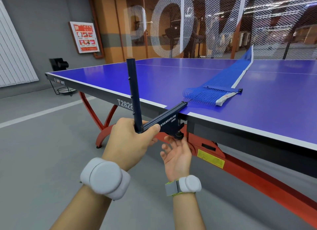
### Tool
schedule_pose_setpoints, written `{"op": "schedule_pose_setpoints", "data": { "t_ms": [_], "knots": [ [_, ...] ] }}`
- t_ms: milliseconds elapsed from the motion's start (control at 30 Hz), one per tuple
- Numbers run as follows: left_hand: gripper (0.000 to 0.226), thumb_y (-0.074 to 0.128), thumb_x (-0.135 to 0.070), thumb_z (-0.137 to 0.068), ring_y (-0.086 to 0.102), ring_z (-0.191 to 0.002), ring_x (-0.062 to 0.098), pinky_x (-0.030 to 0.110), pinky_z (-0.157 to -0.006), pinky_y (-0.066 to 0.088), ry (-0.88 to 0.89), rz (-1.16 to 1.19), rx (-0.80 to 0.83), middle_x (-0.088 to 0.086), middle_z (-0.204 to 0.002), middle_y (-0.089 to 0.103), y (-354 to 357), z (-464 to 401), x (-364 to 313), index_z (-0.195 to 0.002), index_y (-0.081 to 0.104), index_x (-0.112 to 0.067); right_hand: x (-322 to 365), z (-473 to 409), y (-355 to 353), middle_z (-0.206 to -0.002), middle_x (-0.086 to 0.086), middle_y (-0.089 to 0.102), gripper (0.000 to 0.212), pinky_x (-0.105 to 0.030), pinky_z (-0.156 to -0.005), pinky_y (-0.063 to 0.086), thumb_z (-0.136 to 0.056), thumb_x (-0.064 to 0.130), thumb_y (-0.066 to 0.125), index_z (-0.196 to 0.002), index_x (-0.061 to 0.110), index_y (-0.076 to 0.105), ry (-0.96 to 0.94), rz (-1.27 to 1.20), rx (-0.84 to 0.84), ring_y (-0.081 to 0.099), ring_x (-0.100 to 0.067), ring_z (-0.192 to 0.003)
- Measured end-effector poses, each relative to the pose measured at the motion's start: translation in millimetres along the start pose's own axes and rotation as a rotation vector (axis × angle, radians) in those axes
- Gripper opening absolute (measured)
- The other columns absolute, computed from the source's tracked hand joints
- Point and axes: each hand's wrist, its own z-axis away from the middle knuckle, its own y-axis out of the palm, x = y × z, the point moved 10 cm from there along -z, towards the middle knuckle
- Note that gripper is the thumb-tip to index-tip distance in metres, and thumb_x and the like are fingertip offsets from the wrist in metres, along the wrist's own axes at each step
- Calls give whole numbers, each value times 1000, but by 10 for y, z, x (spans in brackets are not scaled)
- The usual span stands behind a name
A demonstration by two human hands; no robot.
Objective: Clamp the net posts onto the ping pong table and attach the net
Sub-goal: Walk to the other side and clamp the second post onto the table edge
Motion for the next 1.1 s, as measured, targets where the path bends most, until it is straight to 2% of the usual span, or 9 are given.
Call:
{"op": "schedule_pose_setpoints", "data": {
  "t_ms": [100,267,433,500,600,667,800,1000,1100],
  "knots": [
    [13,78,-27,-93,83,-72,13,47,-88,68,-5,5,6,4,-69,82,-1,0,16,-85,84,-17,-12,-20,-28,-78,-5,60,53,-27,-53,39,-100,63,37,-92,16,61,-8,113,-39,55,-19,-61],
    [14,78,-26,-93,83,-74,18,50,-86,68,6,-7,5,3,-69,82,-8,-6,16,-84,83,-16,14,22,68,-100,-11,66,46,-30,-55,40,-104,52,38,-108,13,61,-58,143,24,56,-22,-67],
    [14,78,-28,-93,83,-73,17,50,-85,68,16,-25,6,0,-68,81,12,-13,17,-84,82,-19,41,-27,-14,-72,-4,55,54,-29,-53,39,-99,66,37,-82,17,55,-23,233,-81,52,-19,-58],
    [14,78,-27,-94,83,-72,15,49,-87,68,6,-4,8,2,-68,81,9,-21,36,-86,83,-16,58,-29,-42,-77,-7,61,56,-29,-51,40,-97,68,39,-98,16,60,-9,254,-96,53,-20,-59],
    [15,79,-26,-94,83,-73,16,49,-88,68,-1,23,14,6,-70,82,8,-31,59,-89,83,-13,94,-16,-3,-105,-9,71,49,-29,-55,42,-103,53,39,-130,17,59,-55,176,-24,58,-19,-67],
    [13,79,-25,-94,84,-73,15,47,-87,68,-1,29,18,7,-71,82,13,-31,59,-91,83,-13,129,-29,-7,-103,-6,69,49,-28,-55,42,-105,51,39,-127,14,62,-90,165,-29,57,-17,-66],
    [12,78,-24,-94,84,-73,14,46,-88,68,-11,43,32,8,-73,82,10,-41,60,-92,83,-13,144,-68,-138,-74,-3,61,60,-29,-53,39,-101,66,32,-88,15,61,-62,250,-173,55,-17,-57],
    [11,78,-26,-94,84,-74,17,47,-87,68,-7,34,32,6,-70,82,15,-19,61,-90,83,-18,118,-6,-25,-102,-7,69,48,-30,-56,41,-105,47,36,-127,12,61,-117,158,-4,57,-19,-68],
    [12,78,-27,-94,83,-74,16,45,-87,69,-5,32,28,5,-70,82,34,-13,70,-92,83,-17,99,-30,-56,-91,-6,65,53,-28,-55,42,-103,58,34,-102,14,63,-82,242,-44,58,-18,-65]
  ]
}}
